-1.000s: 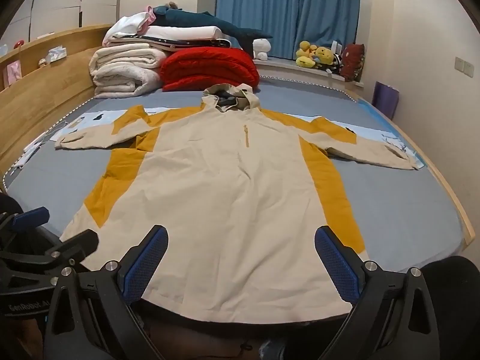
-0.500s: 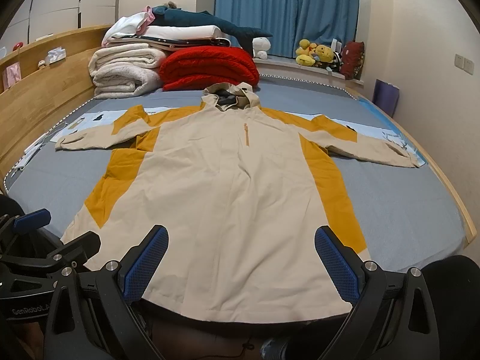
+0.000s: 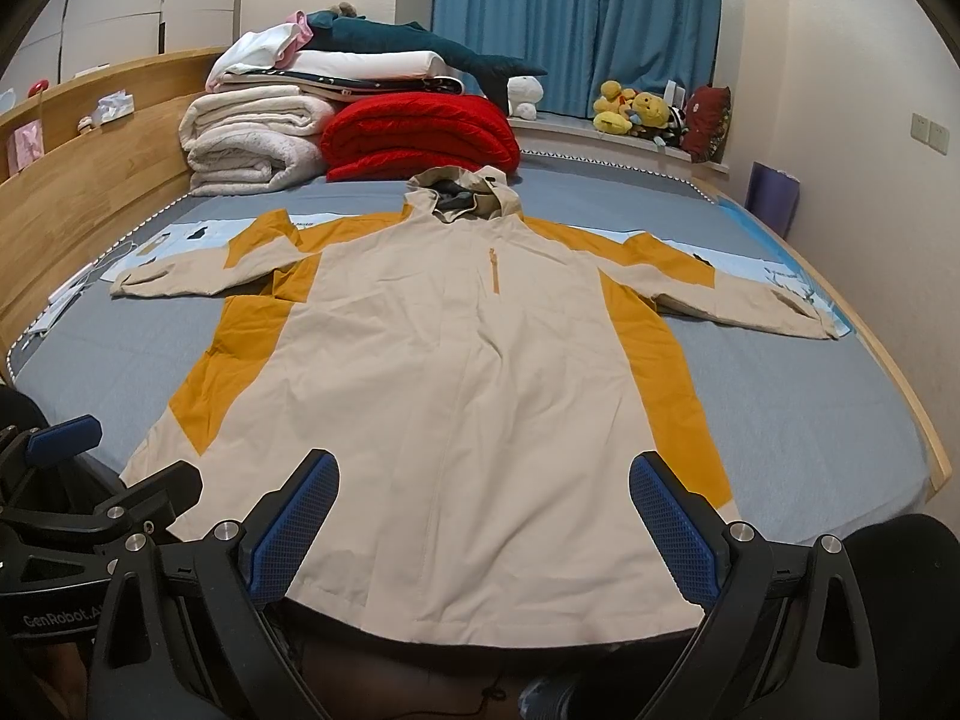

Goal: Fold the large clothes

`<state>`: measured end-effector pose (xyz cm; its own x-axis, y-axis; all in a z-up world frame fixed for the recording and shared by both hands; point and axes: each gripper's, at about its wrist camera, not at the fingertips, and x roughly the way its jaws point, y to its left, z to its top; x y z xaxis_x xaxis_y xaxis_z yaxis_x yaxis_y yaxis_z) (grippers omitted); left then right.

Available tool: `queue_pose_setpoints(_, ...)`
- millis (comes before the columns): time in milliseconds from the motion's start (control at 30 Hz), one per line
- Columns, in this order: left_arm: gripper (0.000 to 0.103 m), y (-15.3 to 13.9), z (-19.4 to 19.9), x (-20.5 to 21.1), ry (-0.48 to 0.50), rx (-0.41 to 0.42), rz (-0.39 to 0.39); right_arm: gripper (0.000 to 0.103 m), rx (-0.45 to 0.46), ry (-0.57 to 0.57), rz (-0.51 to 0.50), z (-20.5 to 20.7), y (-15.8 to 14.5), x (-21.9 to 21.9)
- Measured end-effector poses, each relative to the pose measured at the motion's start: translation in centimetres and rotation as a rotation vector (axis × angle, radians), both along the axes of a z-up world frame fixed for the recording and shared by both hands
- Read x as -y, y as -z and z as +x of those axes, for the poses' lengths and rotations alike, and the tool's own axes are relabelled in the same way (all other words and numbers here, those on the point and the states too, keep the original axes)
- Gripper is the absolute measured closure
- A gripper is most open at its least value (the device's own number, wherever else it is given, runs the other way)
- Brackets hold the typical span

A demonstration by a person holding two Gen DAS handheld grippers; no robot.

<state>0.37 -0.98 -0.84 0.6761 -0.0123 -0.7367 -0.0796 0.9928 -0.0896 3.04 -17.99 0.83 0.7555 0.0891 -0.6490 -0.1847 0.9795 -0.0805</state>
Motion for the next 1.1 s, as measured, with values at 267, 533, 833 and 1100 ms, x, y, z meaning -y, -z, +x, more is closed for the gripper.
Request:
queue_pose_setpoints(267,0.003,-0.06,0.00,-0.04,0.000,0.000,0.000,0.005,0.001,0.000,-0.001,-0.02,-0.02,-0.02)
queue_pose_setpoints(533,0.003,-0.12,0.00,-0.11,0.000,-0.001,0.000,0.005,0.001,0.000,-0.002,-0.03,-0.05,-0.01)
queue_pose_setpoints(833,0.003,-0.14,0.07,0.01,0.000,-0.002,0.000,0.005,0.002,0.000,-0.003,-0.05,-0.04,-0.11)
queue_pose_setpoints(1100,0.003,-0.11,0.05,0.06,-0.001,-0.002,0.000,0.005,0.001,0.000,-0.003,-0.03,-0.01,-0.12)
